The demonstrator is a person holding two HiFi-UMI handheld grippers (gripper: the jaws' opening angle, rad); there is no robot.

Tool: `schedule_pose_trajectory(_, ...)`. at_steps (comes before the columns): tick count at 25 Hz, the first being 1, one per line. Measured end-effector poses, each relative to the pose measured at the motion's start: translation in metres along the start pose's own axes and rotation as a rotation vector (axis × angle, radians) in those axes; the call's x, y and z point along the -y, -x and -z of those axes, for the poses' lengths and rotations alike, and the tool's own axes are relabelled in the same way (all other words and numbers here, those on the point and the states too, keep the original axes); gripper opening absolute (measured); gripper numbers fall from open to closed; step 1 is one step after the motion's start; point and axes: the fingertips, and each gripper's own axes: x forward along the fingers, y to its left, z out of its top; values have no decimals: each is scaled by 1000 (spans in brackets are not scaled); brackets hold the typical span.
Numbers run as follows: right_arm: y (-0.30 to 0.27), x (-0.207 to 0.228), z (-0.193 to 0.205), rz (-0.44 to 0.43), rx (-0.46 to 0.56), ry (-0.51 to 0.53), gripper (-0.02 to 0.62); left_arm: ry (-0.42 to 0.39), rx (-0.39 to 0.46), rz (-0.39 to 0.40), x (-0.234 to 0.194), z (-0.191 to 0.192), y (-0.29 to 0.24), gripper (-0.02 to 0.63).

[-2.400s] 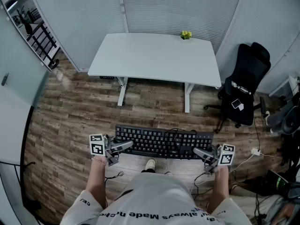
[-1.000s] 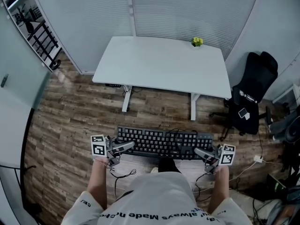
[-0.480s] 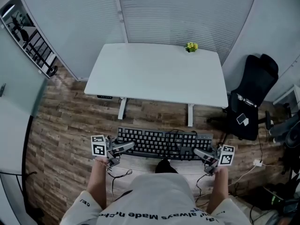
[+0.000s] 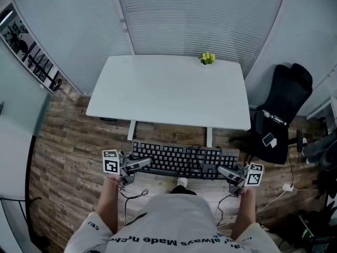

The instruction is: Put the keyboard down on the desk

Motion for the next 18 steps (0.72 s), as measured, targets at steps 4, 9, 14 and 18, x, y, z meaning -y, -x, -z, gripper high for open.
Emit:
schedule_pose_trajectory(4,10,13,-16,-4,0,-6,150,1,-10,-1,-9,-6,-21,161)
schedule_pose_trajectory(9,16,31,-23,-3,-15,-17,150,23,1,-6,-23,-3,-33,161)
schedule_pose_trajectory(14,18,43,-31,-5,-15,-34,150,36,-7,-16,-34,-5,-42,161)
schedule_pose_trajectory(18,14,53,-44,-3,-13,-32,150,35,-7,-14,-44,-18,-48,161)
